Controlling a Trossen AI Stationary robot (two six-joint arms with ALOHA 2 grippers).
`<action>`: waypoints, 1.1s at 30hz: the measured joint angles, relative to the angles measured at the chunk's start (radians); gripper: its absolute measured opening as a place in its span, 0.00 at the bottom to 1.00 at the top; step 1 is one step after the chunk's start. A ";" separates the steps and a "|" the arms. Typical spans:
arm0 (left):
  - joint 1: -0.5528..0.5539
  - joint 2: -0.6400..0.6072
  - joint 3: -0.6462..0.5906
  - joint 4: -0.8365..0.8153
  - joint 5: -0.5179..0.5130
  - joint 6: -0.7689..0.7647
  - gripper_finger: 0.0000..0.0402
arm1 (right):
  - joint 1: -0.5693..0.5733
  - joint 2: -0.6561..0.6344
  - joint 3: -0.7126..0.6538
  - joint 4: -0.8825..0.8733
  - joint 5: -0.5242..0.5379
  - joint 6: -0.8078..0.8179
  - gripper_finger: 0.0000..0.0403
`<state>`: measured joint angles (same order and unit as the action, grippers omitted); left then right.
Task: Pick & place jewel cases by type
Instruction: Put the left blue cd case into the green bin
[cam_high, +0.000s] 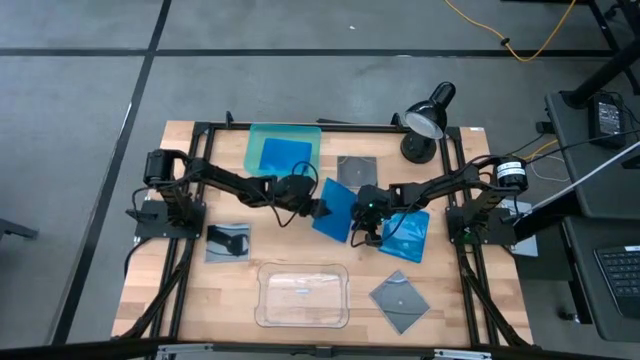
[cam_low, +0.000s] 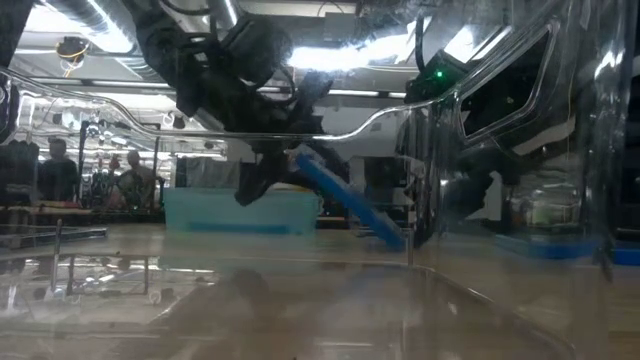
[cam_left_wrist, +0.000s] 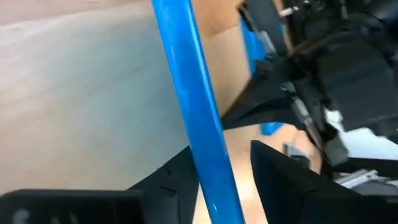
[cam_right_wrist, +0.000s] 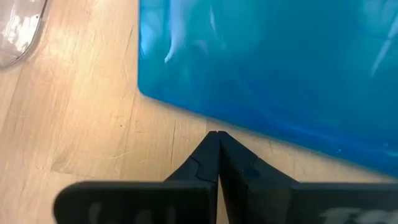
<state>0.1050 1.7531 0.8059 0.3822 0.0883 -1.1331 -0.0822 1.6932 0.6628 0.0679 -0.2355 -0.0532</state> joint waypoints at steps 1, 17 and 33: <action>0.004 0.000 0.000 -0.010 -0.003 0.003 0.29 | 0.000 0.000 0.000 -0.001 -0.001 0.005 0.02; 0.016 -0.057 -0.003 -0.054 -0.009 0.050 0.07 | 0.000 -0.096 -0.005 -0.086 0.063 0.070 0.02; 0.024 -0.448 -0.003 -0.053 -0.088 0.320 0.06 | -0.001 -0.486 -0.003 -0.176 0.294 0.101 0.02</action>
<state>0.1291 1.3047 0.8032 0.3287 -0.0001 -0.8134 -0.0834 1.2074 0.6601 -0.1084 0.0582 0.0477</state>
